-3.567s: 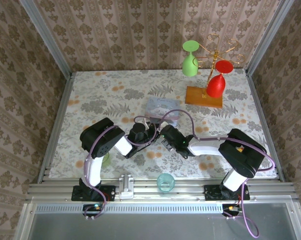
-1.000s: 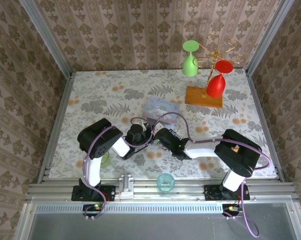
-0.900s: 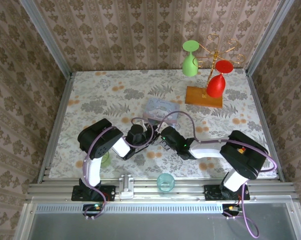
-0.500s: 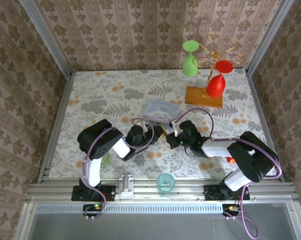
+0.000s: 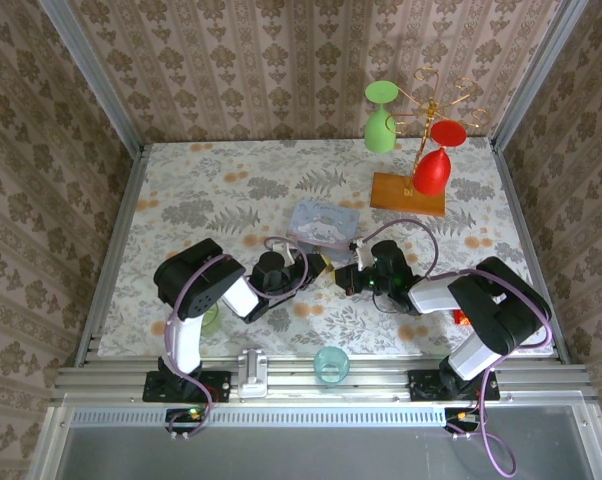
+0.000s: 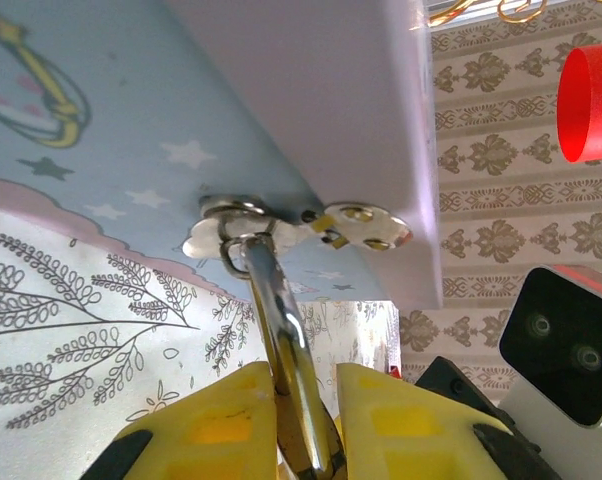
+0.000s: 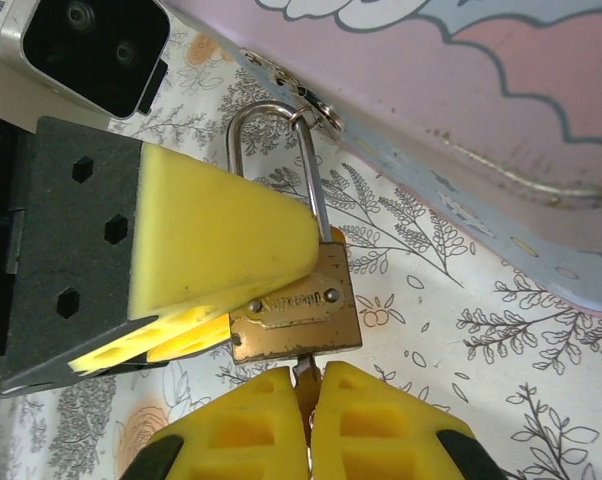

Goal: Unlock the padlock with the key

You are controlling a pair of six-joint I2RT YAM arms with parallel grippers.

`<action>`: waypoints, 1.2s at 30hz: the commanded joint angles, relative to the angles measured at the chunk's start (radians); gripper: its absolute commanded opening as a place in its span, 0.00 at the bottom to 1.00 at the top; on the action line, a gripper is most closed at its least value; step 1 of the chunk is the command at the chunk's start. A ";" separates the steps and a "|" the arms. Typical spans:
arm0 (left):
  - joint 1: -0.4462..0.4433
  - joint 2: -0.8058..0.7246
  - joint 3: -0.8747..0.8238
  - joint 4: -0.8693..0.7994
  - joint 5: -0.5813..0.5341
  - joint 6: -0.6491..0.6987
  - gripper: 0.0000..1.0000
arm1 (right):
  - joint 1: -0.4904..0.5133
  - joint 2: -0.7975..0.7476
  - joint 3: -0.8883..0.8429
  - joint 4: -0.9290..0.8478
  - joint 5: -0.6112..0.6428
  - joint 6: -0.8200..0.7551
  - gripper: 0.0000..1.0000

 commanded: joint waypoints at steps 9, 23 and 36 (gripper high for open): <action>0.044 -0.282 -0.013 -0.442 -0.152 0.324 0.13 | -0.062 -0.006 -0.031 0.056 -0.040 0.092 0.07; 0.044 -0.159 -0.040 -0.317 -0.127 0.274 0.24 | -0.064 0.063 -0.045 0.096 -0.049 0.098 0.07; 0.041 -0.191 -0.028 -0.409 -0.142 0.340 0.44 | -0.067 0.143 -0.037 0.214 -0.082 0.152 0.08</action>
